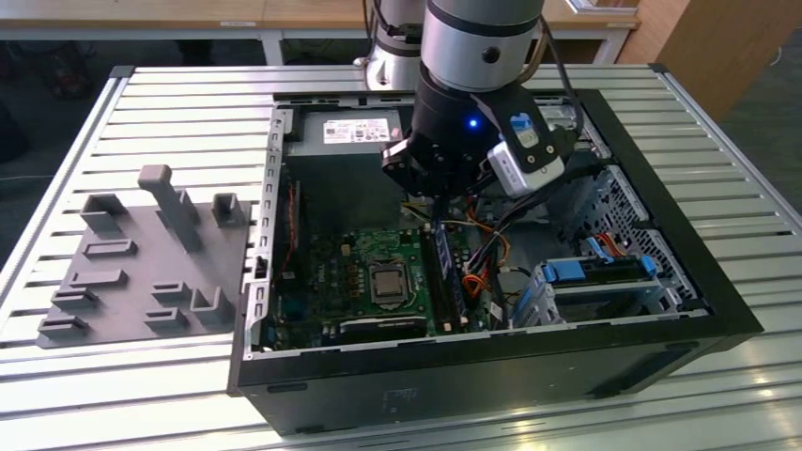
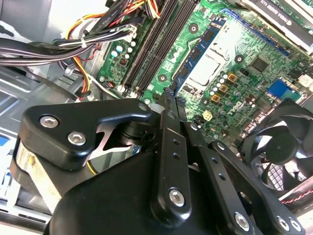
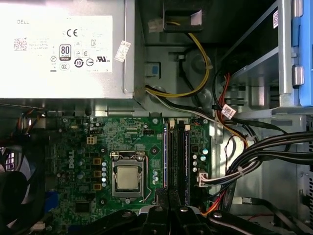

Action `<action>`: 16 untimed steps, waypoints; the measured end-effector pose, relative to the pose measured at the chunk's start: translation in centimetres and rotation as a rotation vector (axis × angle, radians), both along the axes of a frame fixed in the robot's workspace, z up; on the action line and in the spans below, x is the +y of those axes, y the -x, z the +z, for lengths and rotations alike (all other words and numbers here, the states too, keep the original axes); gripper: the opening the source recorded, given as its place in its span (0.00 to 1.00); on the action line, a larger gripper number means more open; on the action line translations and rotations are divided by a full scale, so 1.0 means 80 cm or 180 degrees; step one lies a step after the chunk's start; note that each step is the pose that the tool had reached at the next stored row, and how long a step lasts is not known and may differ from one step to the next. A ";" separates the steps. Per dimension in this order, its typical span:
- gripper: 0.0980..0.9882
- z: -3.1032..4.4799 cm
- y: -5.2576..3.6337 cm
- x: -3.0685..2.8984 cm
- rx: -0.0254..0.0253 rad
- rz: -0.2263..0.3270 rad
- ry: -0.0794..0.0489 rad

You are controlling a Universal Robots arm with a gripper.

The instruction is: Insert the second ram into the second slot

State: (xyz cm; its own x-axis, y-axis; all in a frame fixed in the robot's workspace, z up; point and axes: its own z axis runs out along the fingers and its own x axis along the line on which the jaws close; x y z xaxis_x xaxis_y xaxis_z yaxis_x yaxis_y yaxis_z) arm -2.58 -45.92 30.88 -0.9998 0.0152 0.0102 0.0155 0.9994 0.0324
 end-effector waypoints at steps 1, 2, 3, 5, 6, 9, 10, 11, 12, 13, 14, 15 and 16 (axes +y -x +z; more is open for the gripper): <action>0.02 -0.0005 0.000 0.0000 0.0001 0.0000 0.0000; 0.02 -0.0011 0.000 0.0000 0.0002 0.0000 0.0000; 0.02 -0.0016 0.000 0.0000 0.0003 0.0000 0.0000; 0.02 -0.0027 0.000 0.0000 0.0005 0.0000 0.0000; 0.02 -0.0032 0.000 0.0000 0.0005 0.0000 0.0000; 0.02 -0.0044 0.000 0.0000 0.0007 0.0000 0.0000; 0.02 -0.0053 0.000 0.0000 0.0008 0.0000 0.0000; 0.02 -0.0058 0.000 0.0000 0.0009 0.0000 0.0000; 0.02 -0.0063 0.000 0.0000 0.0010 0.0000 0.0000; 0.02 -0.0077 0.000 0.0000 0.0014 0.0000 0.0000; 0.02 -0.0085 0.000 0.0000 0.0015 0.0000 0.0000; 0.02 -0.0094 0.000 0.0000 0.0016 0.0000 0.0000; 0.02 -0.0101 0.000 0.0000 0.0017 0.0000 0.0000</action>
